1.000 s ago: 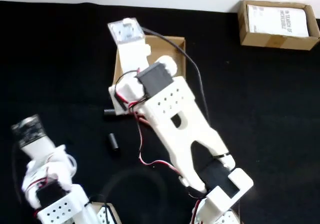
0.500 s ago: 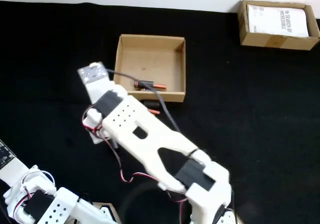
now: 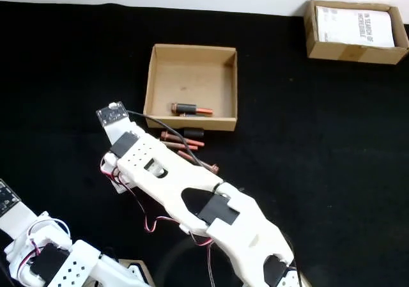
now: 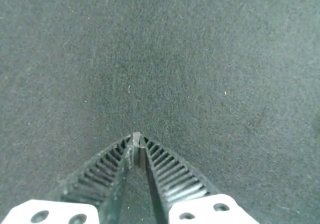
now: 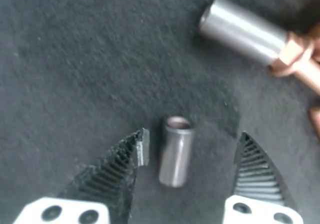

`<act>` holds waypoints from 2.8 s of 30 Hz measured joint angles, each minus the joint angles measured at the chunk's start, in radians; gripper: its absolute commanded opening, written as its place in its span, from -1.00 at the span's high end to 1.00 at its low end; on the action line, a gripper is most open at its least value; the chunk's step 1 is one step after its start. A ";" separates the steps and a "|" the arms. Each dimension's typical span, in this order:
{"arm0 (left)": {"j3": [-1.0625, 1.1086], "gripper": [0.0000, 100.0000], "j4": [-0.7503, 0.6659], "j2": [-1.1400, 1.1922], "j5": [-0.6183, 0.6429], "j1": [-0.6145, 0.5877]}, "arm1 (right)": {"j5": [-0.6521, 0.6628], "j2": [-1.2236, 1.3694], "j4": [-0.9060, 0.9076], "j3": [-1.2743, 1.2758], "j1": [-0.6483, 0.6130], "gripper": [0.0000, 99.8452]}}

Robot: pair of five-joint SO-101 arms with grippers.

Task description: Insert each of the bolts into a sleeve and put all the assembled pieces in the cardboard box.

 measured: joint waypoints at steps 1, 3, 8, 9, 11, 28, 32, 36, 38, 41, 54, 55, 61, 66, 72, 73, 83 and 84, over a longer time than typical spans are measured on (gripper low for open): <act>0.000 0.95 0.000 0.000 0.000 0.000 | 0.000 0.005 -0.011 0.000 0.000 0.50; 0.000 0.95 0.000 0.000 0.000 0.000 | 0.000 0.005 -0.020 0.000 0.000 0.60; 0.000 0.95 0.000 0.000 0.000 0.000 | 0.000 0.011 -0.026 0.000 0.008 1.00; 0.000 0.95 0.000 0.000 0.000 0.000 | 0.000 0.011 -0.026 0.000 0.011 0.97; 0.000 0.95 0.000 0.000 0.000 0.000 | 0.000 0.011 -0.026 0.000 0.021 0.99; 0.000 0.94 0.000 0.000 0.000 0.002 | 0.000 -0.123 0.164 -0.287 0.215 0.99; 0.000 0.94 0.000 0.000 0.000 0.003 | 0.000 -0.227 0.315 -0.419 0.299 0.99; 0.000 0.94 0.000 0.000 0.000 0.044 | 0.000 -0.359 0.485 -0.465 0.411 0.99; 0.000 0.94 0.000 0.000 0.000 0.048 | 0.000 -0.442 0.505 -0.456 0.486 0.99; 0.000 0.94 0.000 0.000 0.000 0.057 | 0.000 -0.614 0.520 -0.387 0.615 0.99; 0.002 0.94 0.000 0.000 0.000 0.118 | 0.075 -1.496 0.397 0.256 1.117 0.99; 0.002 0.94 0.000 0.000 0.000 0.141 | 0.075 -1.554 0.351 0.328 1.189 0.99; -0.058 0.95 0.035 0.000 0.000 0.387 | 0.127 -1.807 -0.012 0.809 1.554 0.99; -0.221 0.95 0.132 0.000 0.000 0.632 | 0.232 -2.005 -0.299 1.183 1.725 0.99; -0.427 0.95 0.160 0.160 0.008 0.833 | 0.321 -2.269 -0.519 1.536 1.873 0.99; -0.471 0.95 0.161 0.219 0.028 0.848 | 0.330 -2.311 -0.545 1.583 1.896 0.99; -1.073 0.94 0.379 1.080 0.138 1.117 | 0.382 -2.406 -0.809 1.849 2.081 0.99; -1.132 0.94 0.404 1.163 0.117 1.151 | 0.382 -2.406 -0.839 1.877 2.094 0.99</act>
